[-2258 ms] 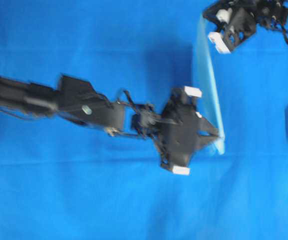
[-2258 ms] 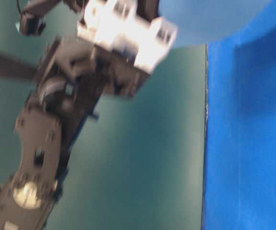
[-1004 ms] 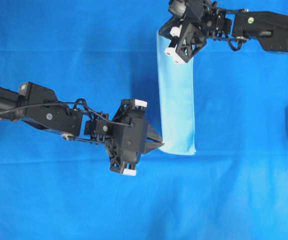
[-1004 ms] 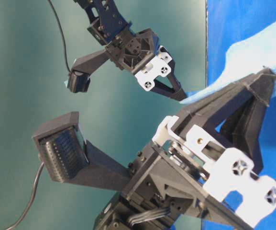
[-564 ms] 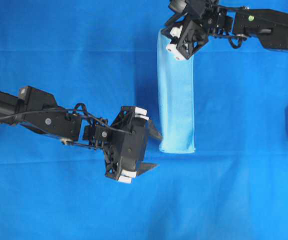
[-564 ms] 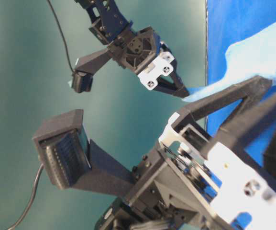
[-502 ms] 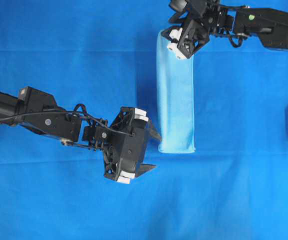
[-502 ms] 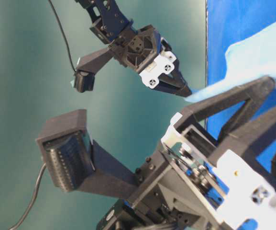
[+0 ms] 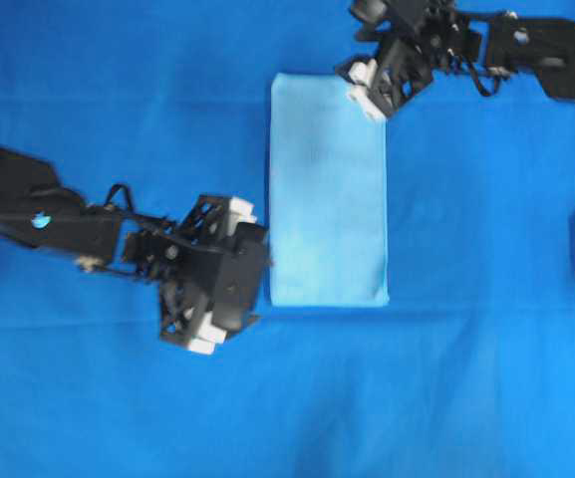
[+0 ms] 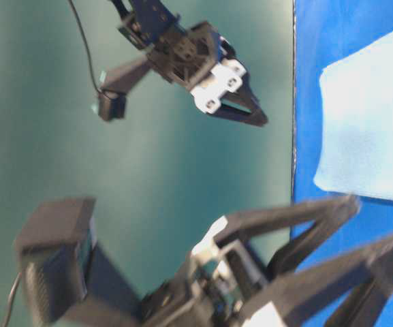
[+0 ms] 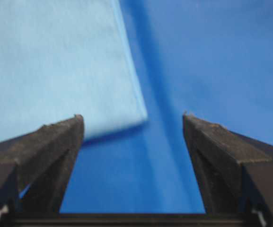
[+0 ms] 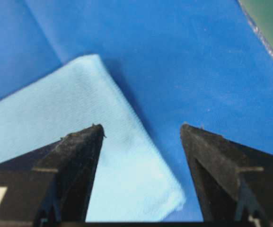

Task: Fold the light blue towel.
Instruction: 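Open both grippers and move them away from the towel strip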

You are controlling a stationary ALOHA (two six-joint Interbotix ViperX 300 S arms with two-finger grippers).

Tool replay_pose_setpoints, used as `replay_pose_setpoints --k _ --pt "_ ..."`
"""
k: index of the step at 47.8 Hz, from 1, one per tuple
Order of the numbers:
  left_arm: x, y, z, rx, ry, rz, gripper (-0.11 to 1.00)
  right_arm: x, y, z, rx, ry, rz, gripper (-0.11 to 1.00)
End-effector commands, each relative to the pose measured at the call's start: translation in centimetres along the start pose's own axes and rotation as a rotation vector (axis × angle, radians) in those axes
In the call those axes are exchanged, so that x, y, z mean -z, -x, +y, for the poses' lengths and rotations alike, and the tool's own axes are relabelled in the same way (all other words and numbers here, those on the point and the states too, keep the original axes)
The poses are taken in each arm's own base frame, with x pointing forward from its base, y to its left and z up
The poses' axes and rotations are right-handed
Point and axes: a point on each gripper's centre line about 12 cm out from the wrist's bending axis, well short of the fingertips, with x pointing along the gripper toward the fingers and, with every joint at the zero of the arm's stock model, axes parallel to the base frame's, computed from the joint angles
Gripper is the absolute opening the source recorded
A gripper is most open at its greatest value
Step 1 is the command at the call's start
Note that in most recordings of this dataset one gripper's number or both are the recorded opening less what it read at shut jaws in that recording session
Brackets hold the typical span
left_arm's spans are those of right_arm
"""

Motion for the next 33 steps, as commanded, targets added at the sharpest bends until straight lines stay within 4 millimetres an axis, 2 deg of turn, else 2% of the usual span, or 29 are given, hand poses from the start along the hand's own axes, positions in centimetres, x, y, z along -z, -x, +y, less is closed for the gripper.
replay_pose_setpoints --k 1,9,16,25,33 --pt "-0.7 2.5 1.1 -0.026 0.023 -0.059 0.79 -1.0 2.9 1.1 -0.033 0.005 -0.075 0.65" --pt "0.3 5.4 2.6 -0.081 0.054 -0.174 0.79 0.5 7.2 3.6 -0.126 0.039 -0.153 0.65" --pt "1.1 8.5 4.0 -0.147 0.078 -0.312 0.79 2.1 11.0 5.0 -0.214 0.066 -0.249 0.65" --pt "2.8 11.9 5.9 -0.247 0.119 -0.468 0.79 3.5 15.0 4.7 -0.256 0.064 -0.363 0.65" --pt "4.1 13.5 6.4 -0.294 0.134 -0.529 0.79 4.9 16.3 4.3 -0.275 0.048 -0.404 0.64"
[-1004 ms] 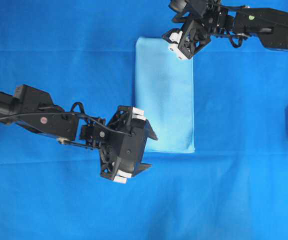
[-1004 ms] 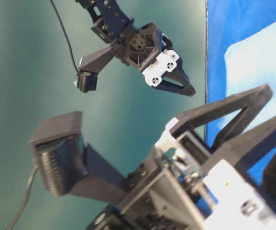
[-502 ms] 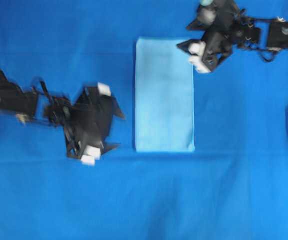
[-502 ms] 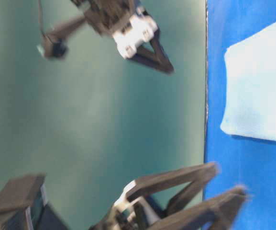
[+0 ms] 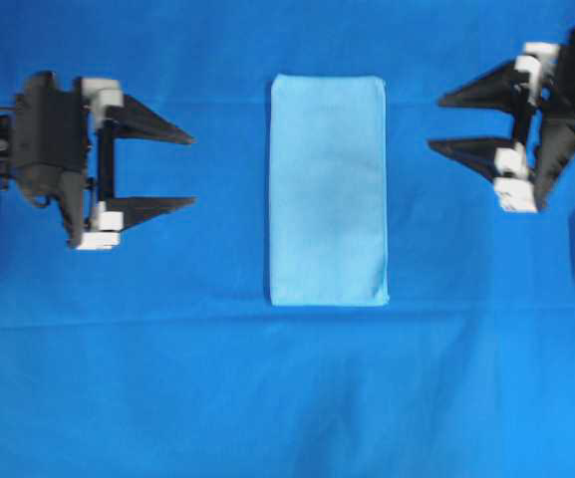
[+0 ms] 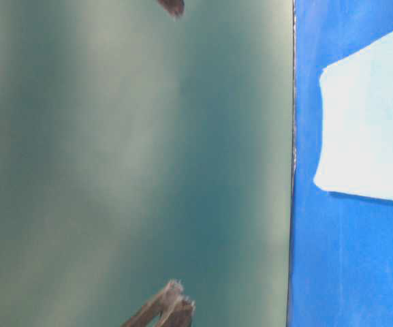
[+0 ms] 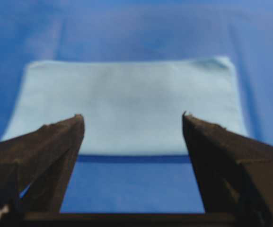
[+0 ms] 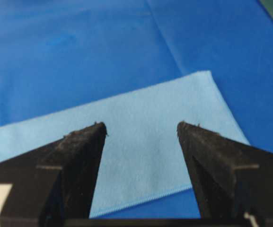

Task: Fold the light blue towel.
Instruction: 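Open both grippers and move them away from the towel strip, then grasp the far corners of the towel strip with both grippers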

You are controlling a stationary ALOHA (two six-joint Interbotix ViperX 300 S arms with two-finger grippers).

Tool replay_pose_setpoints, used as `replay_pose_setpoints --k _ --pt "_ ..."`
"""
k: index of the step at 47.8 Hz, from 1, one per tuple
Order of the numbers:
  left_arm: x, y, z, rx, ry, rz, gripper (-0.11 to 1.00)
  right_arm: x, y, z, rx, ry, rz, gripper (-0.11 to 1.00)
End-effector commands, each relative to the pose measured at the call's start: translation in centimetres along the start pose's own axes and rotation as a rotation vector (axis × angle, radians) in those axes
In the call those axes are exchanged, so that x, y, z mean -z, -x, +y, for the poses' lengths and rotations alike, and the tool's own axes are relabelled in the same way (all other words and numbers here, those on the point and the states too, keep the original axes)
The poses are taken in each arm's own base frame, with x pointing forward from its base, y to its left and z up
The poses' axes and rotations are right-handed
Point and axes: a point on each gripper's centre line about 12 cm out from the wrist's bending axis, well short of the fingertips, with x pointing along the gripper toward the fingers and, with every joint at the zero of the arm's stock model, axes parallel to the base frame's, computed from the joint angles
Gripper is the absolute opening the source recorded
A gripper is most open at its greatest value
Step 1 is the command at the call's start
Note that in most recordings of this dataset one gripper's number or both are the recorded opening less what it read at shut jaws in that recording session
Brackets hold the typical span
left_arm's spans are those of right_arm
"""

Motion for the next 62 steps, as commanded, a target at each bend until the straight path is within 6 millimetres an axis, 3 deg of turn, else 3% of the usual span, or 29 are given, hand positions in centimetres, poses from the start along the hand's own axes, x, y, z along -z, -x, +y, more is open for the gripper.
replay_pose_setpoints --k 1,20,27,42,52,62 --pt "-0.8 0.7 0.4 -0.017 0.003 -0.054 0.79 -0.5 0.6 0.2 -0.014 -0.014 -0.043 0.64" --pt "-0.4 -0.1 0.4 -0.015 0.004 -0.032 0.79 0.0 -0.5 0.1 -0.016 -0.022 -0.015 0.64" --pt "-0.6 -1.4 0.7 -0.024 0.021 -0.022 0.79 0.1 -1.6 -0.7 0.015 -0.034 0.013 0.64" --pt "1.0 -6.2 3.8 -0.106 0.145 0.077 0.79 0.9 -6.2 -4.8 0.145 -0.074 0.143 0.64" --pt "3.2 -9.9 6.8 -0.174 0.174 0.143 0.79 3.0 -10.3 -8.1 0.216 -0.079 0.270 0.64" --pt "6.0 -13.6 10.1 -0.238 0.214 0.201 0.79 5.6 -12.9 -10.6 0.262 -0.111 0.367 0.64"
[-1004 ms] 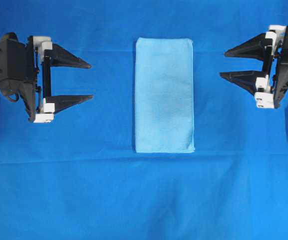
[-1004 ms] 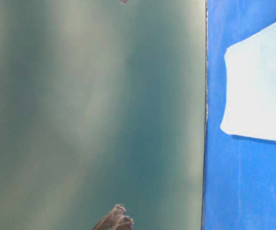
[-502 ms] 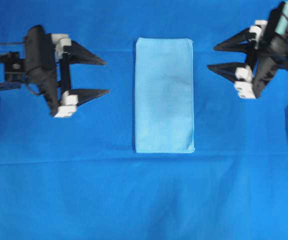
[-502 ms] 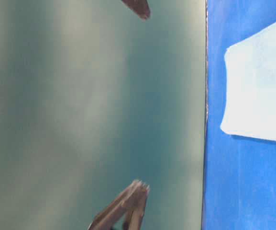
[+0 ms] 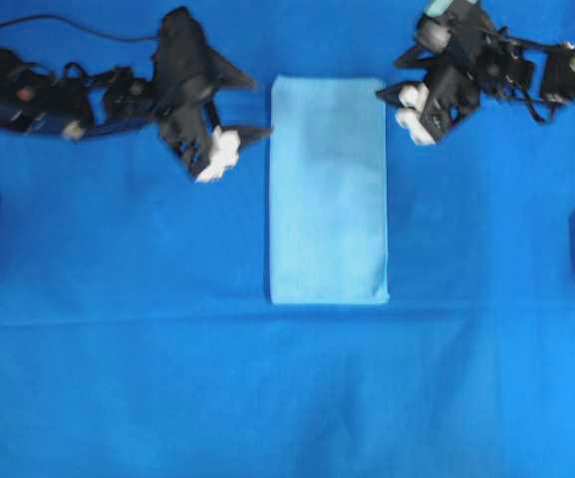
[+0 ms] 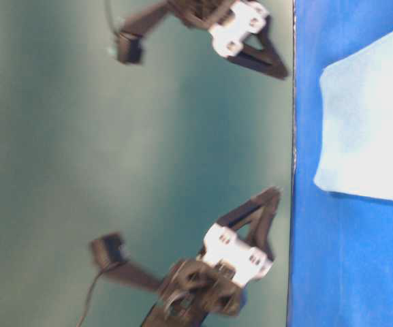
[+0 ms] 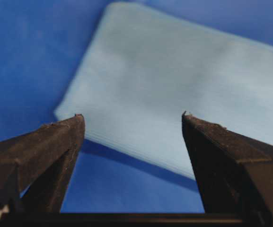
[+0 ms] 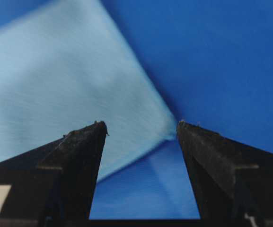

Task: Fold the light blue towel.
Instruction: 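Grasp the far corners of the towel strip with both grippers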

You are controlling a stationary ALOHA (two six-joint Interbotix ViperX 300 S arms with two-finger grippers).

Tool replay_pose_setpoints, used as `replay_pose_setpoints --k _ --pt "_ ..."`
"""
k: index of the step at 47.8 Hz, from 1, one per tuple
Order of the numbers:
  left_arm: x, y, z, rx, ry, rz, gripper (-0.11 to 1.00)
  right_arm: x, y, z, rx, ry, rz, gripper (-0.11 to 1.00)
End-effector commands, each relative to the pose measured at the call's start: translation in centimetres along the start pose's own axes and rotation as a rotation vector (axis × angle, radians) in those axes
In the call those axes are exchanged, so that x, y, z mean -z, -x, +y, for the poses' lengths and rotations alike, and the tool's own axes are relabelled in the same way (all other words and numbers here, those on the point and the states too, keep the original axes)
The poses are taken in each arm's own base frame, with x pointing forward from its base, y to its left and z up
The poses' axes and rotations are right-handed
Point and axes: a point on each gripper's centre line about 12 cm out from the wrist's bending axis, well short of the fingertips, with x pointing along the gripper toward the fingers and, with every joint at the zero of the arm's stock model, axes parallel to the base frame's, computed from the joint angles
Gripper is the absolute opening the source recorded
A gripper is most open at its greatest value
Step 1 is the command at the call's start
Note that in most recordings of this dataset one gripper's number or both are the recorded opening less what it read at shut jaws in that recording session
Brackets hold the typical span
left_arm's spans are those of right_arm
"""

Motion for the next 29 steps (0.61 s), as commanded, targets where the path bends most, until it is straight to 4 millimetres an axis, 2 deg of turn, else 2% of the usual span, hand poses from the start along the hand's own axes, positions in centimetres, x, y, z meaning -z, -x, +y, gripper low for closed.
replay_pose_setpoints --k 1,13,21,29 --pt "-0.8 -1.5 1.3 -0.028 0.018 -0.023 0.79 -0.6 -1.1 -0.5 0.009 -0.006 0.000 0.64" --pt "2.3 -5.6 4.3 -0.088 0.057 0.042 0.79 1.1 -3.8 -1.6 0.027 -0.021 0.073 0.64" --pt "3.9 -6.9 5.6 -0.113 0.074 0.066 0.79 1.5 -4.9 -2.1 0.032 -0.033 0.087 0.64" --pt "3.9 -7.2 5.7 -0.114 0.075 0.062 0.77 1.7 -5.2 -2.5 0.039 -0.040 0.094 0.63"
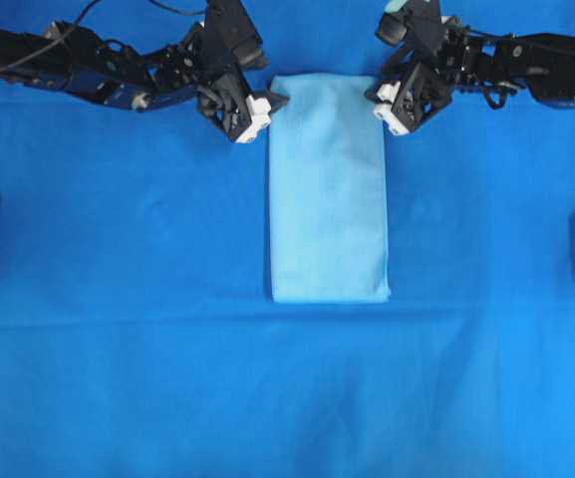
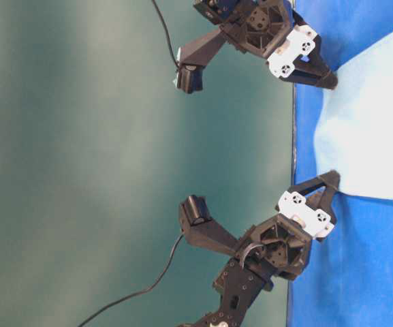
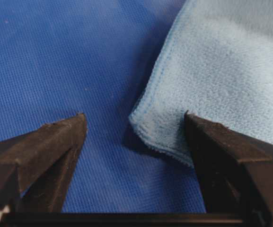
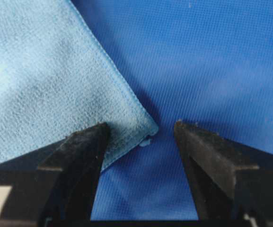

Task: Fold the light blue towel.
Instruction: 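Grasp the far corners of the towel strip with both grippers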

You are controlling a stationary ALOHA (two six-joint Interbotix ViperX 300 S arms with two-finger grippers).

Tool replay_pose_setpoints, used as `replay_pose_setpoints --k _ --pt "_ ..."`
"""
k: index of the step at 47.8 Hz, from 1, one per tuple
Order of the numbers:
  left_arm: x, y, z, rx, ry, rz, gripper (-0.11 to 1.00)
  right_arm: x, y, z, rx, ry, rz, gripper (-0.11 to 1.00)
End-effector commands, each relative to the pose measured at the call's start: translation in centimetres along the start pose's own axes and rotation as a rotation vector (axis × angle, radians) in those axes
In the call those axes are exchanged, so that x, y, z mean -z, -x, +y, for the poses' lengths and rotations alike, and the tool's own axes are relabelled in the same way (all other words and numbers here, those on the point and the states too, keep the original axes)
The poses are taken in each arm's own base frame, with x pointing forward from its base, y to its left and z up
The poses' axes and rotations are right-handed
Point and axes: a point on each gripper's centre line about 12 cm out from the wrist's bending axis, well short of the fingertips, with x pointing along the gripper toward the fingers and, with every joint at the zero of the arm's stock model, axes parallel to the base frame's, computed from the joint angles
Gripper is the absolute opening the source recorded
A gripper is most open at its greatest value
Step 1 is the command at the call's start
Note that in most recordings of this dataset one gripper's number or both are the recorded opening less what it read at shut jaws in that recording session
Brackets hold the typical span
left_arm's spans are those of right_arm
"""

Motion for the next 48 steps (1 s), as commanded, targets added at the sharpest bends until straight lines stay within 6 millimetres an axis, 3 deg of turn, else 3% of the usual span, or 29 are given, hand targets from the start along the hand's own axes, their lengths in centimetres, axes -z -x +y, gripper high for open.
replay_pose_setpoints --k 1,6,14,17,31,48 --pt "-1.2 0.1 0.1 -0.002 0.003 -0.034 0.76 -0.8 0.2 -0.2 0.002 -0.004 -0.023 0.63" --pt "-0.9 0.2 -0.2 0.004 -0.008 -0.025 0.59 -0.5 0.3 -0.2 0.004 -0.001 -0.016 0.56" --pt "-0.6 0.4 -0.6 0.012 -0.043 -0.014 0.11 0.0 0.5 0.0 -0.001 0.002 -0.009 0.09" --pt "-0.5 0.4 -0.6 0.014 -0.056 -0.007 0.02 0.2 0.6 0.0 -0.002 0.000 -0.006 0.05" --pt "-1.6 0.8 -0.8 0.016 -0.074 -0.031 0.02 -0.2 1.4 0.0 0.002 -0.012 -0.021 0.05" --pt "-5.4 3.5 -0.8 0.009 -0.182 -0.107 0.02 -2.5 5.3 -0.2 0.035 -0.019 -0.086 0.05"
